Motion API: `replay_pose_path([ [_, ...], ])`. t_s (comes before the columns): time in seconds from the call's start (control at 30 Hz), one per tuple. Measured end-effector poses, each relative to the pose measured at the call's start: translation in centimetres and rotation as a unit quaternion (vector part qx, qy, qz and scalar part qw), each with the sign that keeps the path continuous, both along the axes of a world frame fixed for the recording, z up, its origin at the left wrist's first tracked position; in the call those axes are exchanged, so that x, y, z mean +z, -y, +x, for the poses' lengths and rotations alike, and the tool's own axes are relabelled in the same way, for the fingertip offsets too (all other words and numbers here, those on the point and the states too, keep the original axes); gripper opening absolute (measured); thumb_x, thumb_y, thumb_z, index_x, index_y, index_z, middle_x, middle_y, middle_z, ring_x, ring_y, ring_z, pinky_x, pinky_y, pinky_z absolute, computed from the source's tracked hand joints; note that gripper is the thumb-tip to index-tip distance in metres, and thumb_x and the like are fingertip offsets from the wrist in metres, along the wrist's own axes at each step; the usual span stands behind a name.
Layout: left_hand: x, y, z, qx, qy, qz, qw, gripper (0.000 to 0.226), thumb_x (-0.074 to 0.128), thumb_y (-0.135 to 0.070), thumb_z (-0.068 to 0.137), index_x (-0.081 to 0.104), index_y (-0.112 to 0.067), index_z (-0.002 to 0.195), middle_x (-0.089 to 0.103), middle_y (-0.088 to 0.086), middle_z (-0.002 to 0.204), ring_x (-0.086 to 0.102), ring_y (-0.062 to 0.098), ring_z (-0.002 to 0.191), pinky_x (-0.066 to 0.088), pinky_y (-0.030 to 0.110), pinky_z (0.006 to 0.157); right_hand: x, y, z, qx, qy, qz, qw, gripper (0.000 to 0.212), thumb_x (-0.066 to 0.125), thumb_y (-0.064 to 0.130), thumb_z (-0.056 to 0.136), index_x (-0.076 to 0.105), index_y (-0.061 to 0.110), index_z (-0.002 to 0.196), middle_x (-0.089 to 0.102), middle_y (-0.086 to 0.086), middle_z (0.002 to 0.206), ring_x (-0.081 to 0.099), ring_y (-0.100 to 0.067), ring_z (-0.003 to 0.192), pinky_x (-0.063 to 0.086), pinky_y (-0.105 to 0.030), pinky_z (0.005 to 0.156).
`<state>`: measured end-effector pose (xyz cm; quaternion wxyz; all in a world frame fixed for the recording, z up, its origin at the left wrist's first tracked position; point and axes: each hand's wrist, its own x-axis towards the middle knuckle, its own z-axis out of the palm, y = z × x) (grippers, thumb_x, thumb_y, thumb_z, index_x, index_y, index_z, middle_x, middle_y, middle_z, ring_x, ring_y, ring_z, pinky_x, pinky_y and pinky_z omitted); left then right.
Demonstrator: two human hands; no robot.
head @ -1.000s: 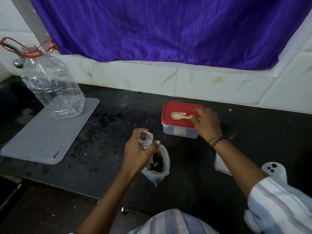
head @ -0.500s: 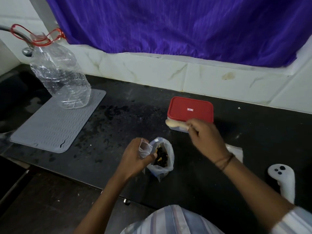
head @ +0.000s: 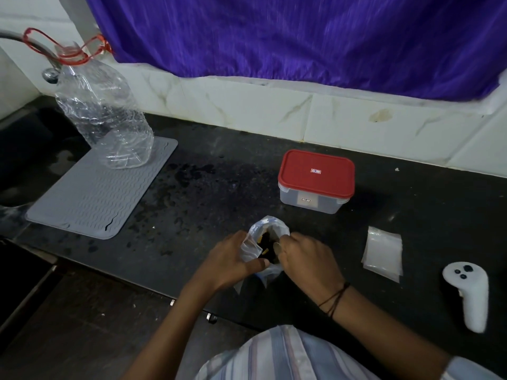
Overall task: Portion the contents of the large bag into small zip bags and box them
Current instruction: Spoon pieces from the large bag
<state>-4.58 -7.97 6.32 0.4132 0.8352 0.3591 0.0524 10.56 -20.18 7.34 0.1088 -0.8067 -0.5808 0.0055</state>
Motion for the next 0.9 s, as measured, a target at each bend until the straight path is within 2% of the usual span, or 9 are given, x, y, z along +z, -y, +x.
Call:
replay_pose_path([
  [0.1, -0.2, 0.2, 0.2, 0.009, 0.018, -0.01, 1.0, 0.063, 0.063, -0.069, 0.061, 0.06, -0.027, 0.108, 0.058, -0.01, 0.103, 0.058, 0.005, 0.091, 0.052, 0.032, 0.079, -0.4, 0.0, 0.4, -0.027, -0.087, -0.018, 0.996, 0.017, 0.048, 0.027, 0.097, 0.06, 0.019, 0.088, 0.058, 0.004, 0.082, 0.057, -0.011, 0.071, 0.049, -0.026, 0.06],
  [0.2, -0.6, 0.2, 0.2, 0.018, 0.047, -0.051, 0.997, 0.061, 0.066, -0.066, 0.062, 0.059, -0.029, 0.11, 0.057, -0.008, 0.108, 0.058, 0.006, 0.096, 0.052, 0.032, 0.082, -1.3, 0.2, 1.0, -0.066, -0.153, -0.003, 0.986, 0.02, 0.051, 0.025, 0.096, 0.057, 0.021, 0.078, 0.056, 0.007, 0.073, 0.056, -0.007, 0.065, 0.053, -0.029, 0.06],
  [0.3, -1.8, 0.2, -0.1, 0.042, 0.086, -0.139, 0.986, 0.057, 0.072, -0.06, 0.064, 0.061, -0.029, 0.111, 0.061, -0.001, 0.113, 0.062, 0.014, 0.103, 0.054, 0.046, 0.091, -2.2, 0.7, 1.1, -0.101, -0.224, 0.011, 0.969, 0.019, 0.053, 0.024, 0.096, 0.06, 0.023, 0.079, 0.058, 0.008, 0.071, 0.057, -0.004, 0.064, 0.052, -0.025, 0.06],
  [0.4, -2.8, 0.4, -0.2, 0.052, 0.112, -0.19, 0.974, 0.055, 0.075, -0.055, 0.066, 0.062, -0.024, 0.11, 0.062, 0.006, 0.114, 0.064, 0.022, 0.104, 0.053, 0.054, 0.093, -2.9, 1.2, 1.1, -0.138, -0.309, 0.03, 0.941, 0.018, 0.051, 0.024, 0.097, 0.067, 0.022, 0.091, 0.065, 0.006, 0.077, 0.064, -0.004, 0.067, 0.058, -0.029, 0.064],
  [0.5, -3.2, 0.6, -0.2, 0.056, 0.137, -0.207, 0.967, 0.054, 0.076, -0.049, 0.069, 0.062, -0.013, 0.107, 0.062, 0.014, 0.109, 0.064, 0.028, 0.101, 0.054, 0.051, 0.09, -3.4, 1.7, 0.7, -0.147, -0.366, 0.053, 0.917, 0.018, 0.051, 0.024, 0.098, 0.067, 0.027, 0.092, 0.066, 0.009, 0.076, 0.065, -0.001, 0.063, 0.057, -0.025, 0.06],
  [0.6, -3.4, 0.6, -0.2, 0.061, 0.154, -0.208, 0.964, 0.053, 0.075, -0.044, 0.07, 0.061, -0.006, 0.104, 0.062, 0.019, 0.103, 0.063, 0.031, 0.097, 0.053, 0.039, 0.081, -3.5, 1.9, 0.0, -0.162, -0.41, 0.065, 0.895, 0.017, 0.05, 0.021, 0.099, 0.066, 0.026, 0.099, 0.067, 0.009, 0.077, 0.065, 0.001, 0.063, 0.056, -0.019, 0.058],
  [0.67, -3.5, 0.6, -0.2, 0.061, 0.159, -0.207, 0.963, 0.052, 0.076, -0.044, 0.07, 0.062, -0.008, 0.105, 0.063, 0.017, 0.104, 0.064, 0.027, 0.096, 0.053, 0.034, 0.08, -3.7, 1.9, -0.1, -0.191, -0.437, 0.09, 0.874, 0.017, 0.05, 0.019, 0.099, 0.066, 0.025, 0.098, 0.068, 0.005, 0.075, 0.066, -0.004, 0.062, 0.056, -0.02, 0.058],
  [0.9, -4.2, 0.6, -0.2, 0.082, 0.148, -0.17, 0.971, 0.05, 0.076, -0.053, 0.067, 0.062, -0.025, 0.106, 0.064, 0.005, 0.107, 0.065, 0.02, 0.099, 0.057, 0.042, 0.086, -4.1, 2.0, -0.1, -0.25, -0.541, 0.154, 0.788, 0.019, 0.051, 0.012, 0.098, 0.069, 0.016, 0.095, 0.07, -0.007, 0.072, 0.067, -0.018, 0.059, 0.058, -0.03, 0.057],
])
